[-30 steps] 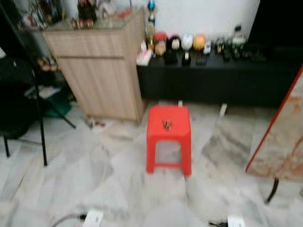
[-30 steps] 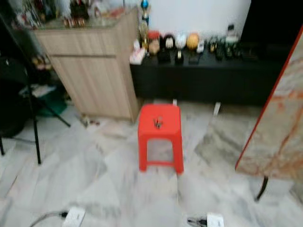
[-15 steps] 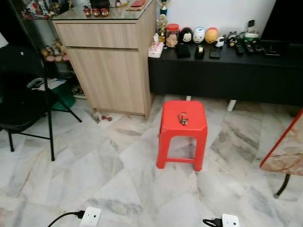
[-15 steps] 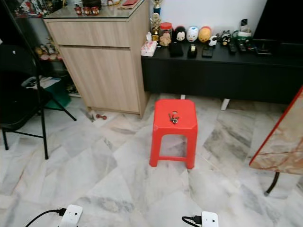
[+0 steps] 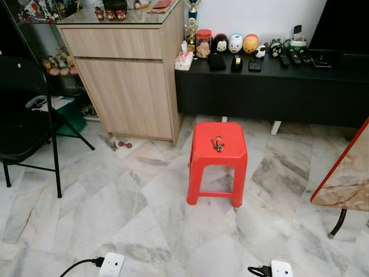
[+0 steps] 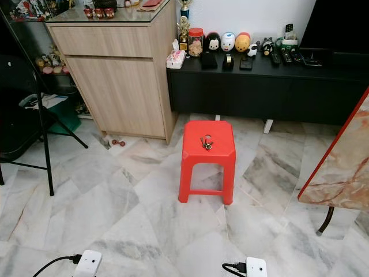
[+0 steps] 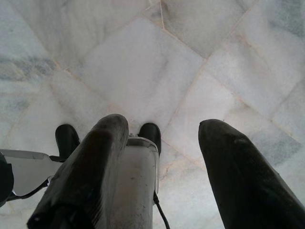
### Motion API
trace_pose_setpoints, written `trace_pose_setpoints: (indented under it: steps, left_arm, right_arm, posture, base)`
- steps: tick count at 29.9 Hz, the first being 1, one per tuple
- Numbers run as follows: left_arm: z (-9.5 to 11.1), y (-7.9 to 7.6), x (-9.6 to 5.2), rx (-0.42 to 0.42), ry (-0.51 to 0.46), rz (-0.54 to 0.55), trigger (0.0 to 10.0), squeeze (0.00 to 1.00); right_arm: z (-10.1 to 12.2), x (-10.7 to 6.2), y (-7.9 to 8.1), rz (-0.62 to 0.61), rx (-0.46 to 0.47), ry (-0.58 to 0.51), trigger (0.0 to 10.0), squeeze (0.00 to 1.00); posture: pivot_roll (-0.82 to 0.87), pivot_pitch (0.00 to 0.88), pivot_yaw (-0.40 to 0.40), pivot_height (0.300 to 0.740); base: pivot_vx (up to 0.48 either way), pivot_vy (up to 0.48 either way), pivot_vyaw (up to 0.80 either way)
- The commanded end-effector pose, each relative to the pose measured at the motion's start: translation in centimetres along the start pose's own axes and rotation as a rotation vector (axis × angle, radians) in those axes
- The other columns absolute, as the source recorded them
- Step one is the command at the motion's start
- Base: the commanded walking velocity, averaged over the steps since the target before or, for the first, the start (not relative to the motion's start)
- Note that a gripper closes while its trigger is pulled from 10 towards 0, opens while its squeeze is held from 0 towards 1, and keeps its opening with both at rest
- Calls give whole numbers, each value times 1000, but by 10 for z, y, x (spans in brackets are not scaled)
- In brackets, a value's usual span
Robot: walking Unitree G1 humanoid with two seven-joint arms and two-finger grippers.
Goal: Hang keys on a hook
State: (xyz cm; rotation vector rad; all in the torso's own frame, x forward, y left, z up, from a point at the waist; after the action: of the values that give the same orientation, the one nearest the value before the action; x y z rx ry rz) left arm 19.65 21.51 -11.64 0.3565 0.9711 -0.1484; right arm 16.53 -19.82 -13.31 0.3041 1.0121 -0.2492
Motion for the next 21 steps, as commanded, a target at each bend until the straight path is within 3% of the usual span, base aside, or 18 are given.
trace_pose_setpoints:
  steps: [1,10,21]
  left_arm:
    - [-3,-3,0,-16,3,-9,10000,0]
    - [0,-8,0,-22,-3,-12,10000,0]
    - [1,-2,0,-43,-7,0,10000,0]
  right_arm:
    - [0,0,-1,-6,6,-3,10000,0]
    - [0,0,-1,-8,10,-5,10000,0]
    - [0,0,0,-8,17,-5,10000,0]
  posture:
    - [7,47,36,740]
    - [7,51,34,740]
    - [6,49,34,740]
  base:
    - [480,0,0]
    - [480,0,0]
    - [480,0,0]
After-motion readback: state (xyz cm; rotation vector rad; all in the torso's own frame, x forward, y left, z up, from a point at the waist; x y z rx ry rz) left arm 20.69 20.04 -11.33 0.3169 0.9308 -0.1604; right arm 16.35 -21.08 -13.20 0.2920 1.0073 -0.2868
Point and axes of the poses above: a point about 5 cm out from each wrist's last joint towards the gripper, its own x axis pointing out of the wrist towards the gripper, its own z axis along the axis of the wrist's last joint, y = z × x, the point moved 4 cm from there along x, pointing out of the wrist towards the gripper, and after that the axes turned 11 degrees about x, right-handed, at the moved point
